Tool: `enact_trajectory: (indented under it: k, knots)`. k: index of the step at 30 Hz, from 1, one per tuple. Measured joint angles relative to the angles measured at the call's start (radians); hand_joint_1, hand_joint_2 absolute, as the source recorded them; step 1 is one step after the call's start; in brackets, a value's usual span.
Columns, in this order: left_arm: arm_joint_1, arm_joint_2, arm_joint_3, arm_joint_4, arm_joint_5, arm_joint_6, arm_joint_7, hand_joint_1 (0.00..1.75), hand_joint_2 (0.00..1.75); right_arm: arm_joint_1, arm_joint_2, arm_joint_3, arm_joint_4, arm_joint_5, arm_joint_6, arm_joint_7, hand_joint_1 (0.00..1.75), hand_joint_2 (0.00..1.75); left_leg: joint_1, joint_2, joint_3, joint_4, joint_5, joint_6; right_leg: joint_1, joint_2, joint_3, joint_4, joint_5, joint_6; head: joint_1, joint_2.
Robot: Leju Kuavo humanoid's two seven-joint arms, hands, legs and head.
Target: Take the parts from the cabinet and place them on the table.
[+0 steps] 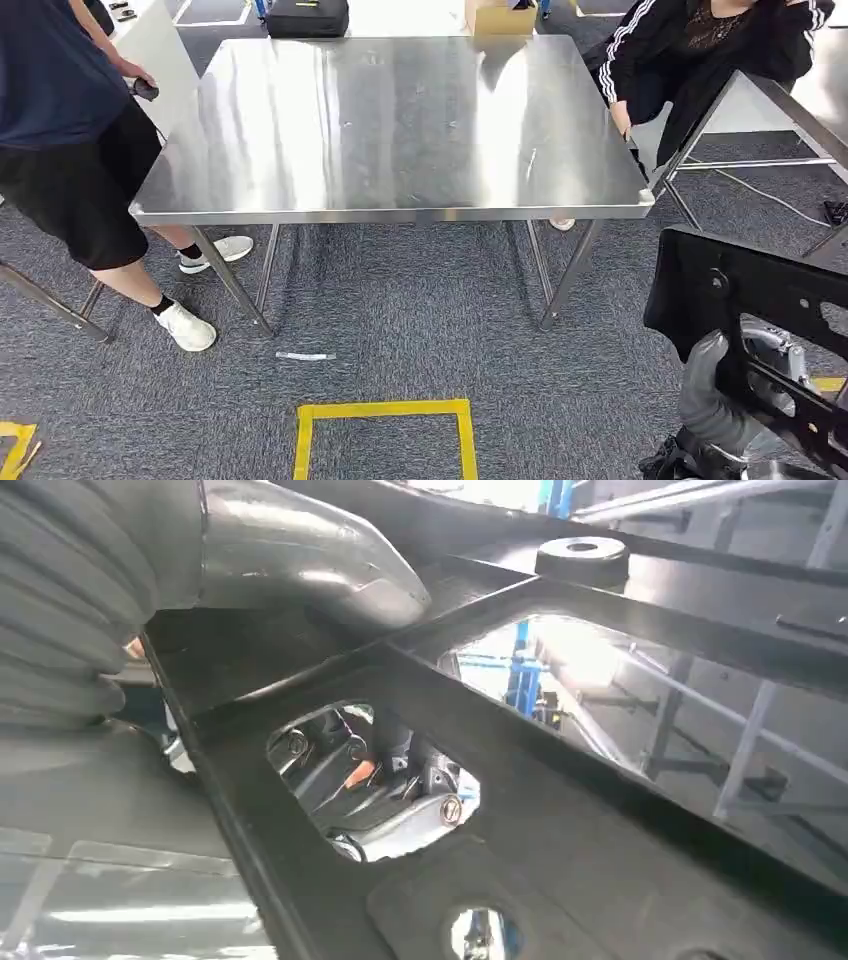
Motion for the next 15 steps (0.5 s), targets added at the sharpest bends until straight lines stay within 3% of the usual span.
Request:
enact_trajectory:
  k: [1,2,3,4,5,6,7,8,9,10,11,12,13,14,15]
  knots:
    - [0.002,0.002,0.0,0.0,0.001,0.001,0.0,0.0,1.75,-0.001,0.0,0.0,0.002,0.0,0.001,0.0,1.75,1.75,0.005,0.0,-0.002,-0.033,0.028,-0.004,-0.004,0.001,0.009,0.0,-0.009,0.006,0.0,0.0]
    - [0.003,0.005,0.0,0.0,0.001,0.001,0.0,0.0,1.75,-0.001,0.0,0.0,0.003,0.001,0.003,0.0,1.75,1.75,0.008,0.001,0.014,-0.1,0.079,-0.006,-0.009,0.002,0.022,0.0,-0.017,0.014,-0.001,0.0]
    - [0.003,0.006,0.0,0.0,0.001,0.002,0.0,0.0,1.75,-0.002,0.0,0.0,0.004,0.001,0.004,0.0,1.75,1.75,0.012,0.005,0.04,-0.189,0.148,-0.011,-0.014,0.001,0.038,0.001,-0.028,0.023,-0.001,0.0]
    - [0.005,0.006,0.0,0.0,0.0,0.001,0.001,0.0,1.75,-0.003,0.0,0.0,0.004,0.001,0.005,0.0,1.75,1.75,0.015,0.017,0.06,-0.243,0.212,-0.021,-0.014,-0.003,0.047,0.0,-0.04,0.034,-0.003,0.0]
    - [0.006,0.006,0.0,0.001,-0.002,-0.002,0.004,0.0,1.75,-0.006,0.0,0.001,0.005,0.002,0.005,0.0,1.75,1.75,0.004,0.025,0.04,-0.233,0.154,-0.02,-0.011,-0.001,0.069,0.0,-0.046,0.043,-0.003,0.0]
    - [0.007,0.006,-0.001,0.001,-0.005,-0.006,0.004,0.0,1.75,-0.009,0.0,0.001,0.005,0.003,0.005,0.0,1.75,1.75,0.001,0.03,0.047,-0.228,0.138,0.0,-0.008,-0.002,0.057,-0.006,-0.052,0.053,-0.009,0.0]
    - [0.007,0.008,-0.001,0.001,-0.005,-0.008,0.008,0.0,1.75,-0.01,0.0,0.003,0.006,0.005,0.006,0.0,1.75,1.75,0.0,0.026,0.053,-0.237,0.166,0.01,-0.007,-0.005,0.072,-0.01,-0.058,0.061,0.002,0.0]
    - [0.012,0.01,-0.001,0.001,-0.005,-0.01,0.01,0.0,1.75,-0.011,0.0,0.004,0.006,0.006,0.006,0.0,1.75,1.75,0.0,0.024,0.055,-0.239,0.168,0.022,-0.008,-0.004,0.081,0.013,-0.045,0.073,0.001,0.0]
    - [0.012,0.011,-0.001,0.0,-0.006,-0.012,0.01,0.0,1.75,-0.012,0.001,0.005,0.006,0.006,0.006,0.0,1.75,1.75,0.001,0.017,0.084,-0.242,0.166,0.031,-0.007,-0.003,0.082,0.027,-0.039,0.083,0.002,0.0]
    - [0.012,0.011,-0.002,0.0,-0.006,-0.013,0.01,0.0,1.75,-0.012,0.0,0.004,0.007,0.006,0.006,0.0,1.75,1.75,0.0,0.019,0.099,-0.253,0.163,0.04,-0.011,-0.002,0.06,0.065,-0.036,0.084,0.01,0.0]
    - [0.011,0.012,-0.002,0.0,-0.006,-0.013,0.01,0.0,1.75,-0.016,0.0,0.005,0.006,0.007,0.006,0.0,1.75,1.75,-0.001,0.017,0.112,-0.26,0.16,0.045,-0.01,-0.002,0.018,0.131,-0.028,0.08,0.007,0.0]
    - [0.01,0.014,-0.002,0.0,-0.007,-0.014,0.01,0.0,1.75,-0.018,0.0,0.005,0.008,0.007,0.006,0.0,1.75,1.75,-0.002,0.013,0.12,-0.268,0.155,0.051,-0.009,-0.001,-0.045,0.209,-0.031,0.075,0.012,0.0]
    - [0.01,0.016,-0.002,0.0,-0.007,-0.015,0.01,0.0,1.75,-0.017,0.0,0.006,0.008,0.007,0.006,0.0,1.75,1.75,-0.005,0.007,0.13,-0.278,0.15,0.053,-0.005,-0.001,-0.103,0.268,-0.056,0.067,0.015,0.0]
    - [0.011,0.016,-0.002,0.0,-0.007,-0.015,0.01,0.0,1.75,-0.016,0.0,0.006,0.009,0.007,0.006,0.0,1.75,1.75,-0.008,0.004,0.144,-0.288,0.143,0.055,-0.001,-0.001,-0.153,0.305,-0.099,0.053,0.017,0.0]
    - [0.014,0.016,-0.002,0.0,-0.007,-0.015,0.01,0.0,1.75,-0.016,0.0,0.006,0.01,0.007,0.006,0.0,1.75,1.75,-0.013,-0.001,0.166,-0.298,0.133,0.058,0.002,-0.001,-0.191,0.306,-0.136,0.046,0.018,0.0]
